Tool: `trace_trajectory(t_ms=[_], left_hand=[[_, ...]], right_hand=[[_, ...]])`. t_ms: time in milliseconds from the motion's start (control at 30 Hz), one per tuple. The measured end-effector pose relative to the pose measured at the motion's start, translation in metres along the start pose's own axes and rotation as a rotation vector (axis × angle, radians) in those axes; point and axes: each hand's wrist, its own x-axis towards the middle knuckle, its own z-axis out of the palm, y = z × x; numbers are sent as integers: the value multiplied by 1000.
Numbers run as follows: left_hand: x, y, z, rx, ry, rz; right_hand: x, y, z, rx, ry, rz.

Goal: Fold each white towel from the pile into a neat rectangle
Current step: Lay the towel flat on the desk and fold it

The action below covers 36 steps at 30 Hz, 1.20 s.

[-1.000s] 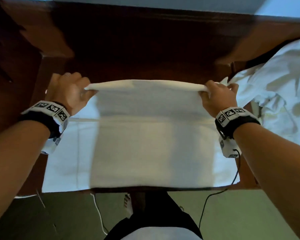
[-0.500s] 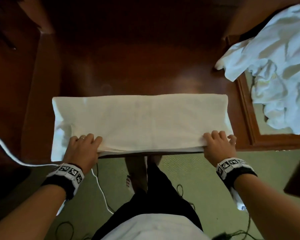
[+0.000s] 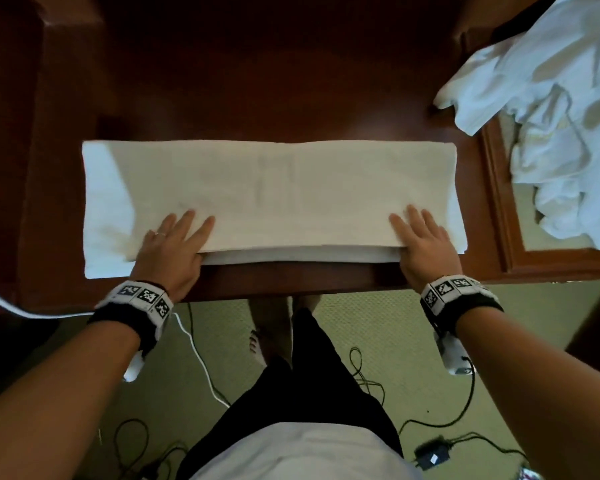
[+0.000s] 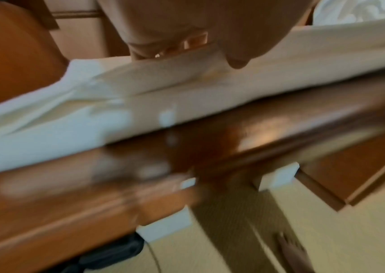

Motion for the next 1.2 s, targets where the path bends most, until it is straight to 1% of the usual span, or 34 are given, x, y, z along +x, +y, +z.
trace_trajectory(t_ms=[100, 167, 233, 300, 367, 400, 467, 533, 600, 667, 733, 767, 833, 933, 967, 1000, 1067, 1100, 1133, 1200], left_hand=[[-19, -3, 12, 58, -19, 13], [-21, -7, 15, 55, -17, 2], [-20, -14, 12, 46, -9, -41], [-23, -26, 10, 42, 13, -64], [-30, -42, 7, 40, -2, -51], [-33, -49, 5, 43, -10, -53], [-39, -61, 2, 60, -3, -77], [-43, -71, -4, 71, 45, -77], [-49, -81, -8, 60, 97, -69], [-57, -89, -10, 36, 83, -84], [-67, -91, -6, 9, 39, -88], [-70, -89, -5, 5, 40, -95], [-68, -76, -8, -7, 98, -105], [-42, -41, -22, -64, 206, -81], [-30, -27, -24, -67, 207, -71], [-17, -12, -26, -67, 179, -59], [5, 11, -23, -48, 69, -29], [12, 15, -16, -27, 4, -19], [16, 14, -9, -2, -50, -29], [12, -9, 3, 29, -119, -126]], right_hand=[[-21, 16, 11, -81, -36, 29], [-22, 23, 12, -81, -18, 37], [-19, 31, 9, -62, 8, 71], [-21, 41, 7, -75, -4, 93], [-27, 45, 9, -133, -42, 104], [-28, 41, 10, -164, -27, 100], [-26, 18, 12, -177, 68, 30], [-19, -12, 15, -154, 129, -149], [-14, -33, 20, -133, 135, -344], [-15, -37, 27, -63, 119, -428], [-21, -33, 27, -33, 123, -442], [-24, -33, 25, -27, 134, -438], [-20, -43, 14, 9, 180, -405], [4, -80, 0, 72, 282, -347], [12, -97, -1, 80, 275, -334], [19, -114, -1, 74, 232, -320], [28, -141, 6, -1, 75, -290], [30, -147, 13, -48, -8, -273], [30, -148, 20, -75, -72, -256], [28, -143, 28, -76, -115, -245]])
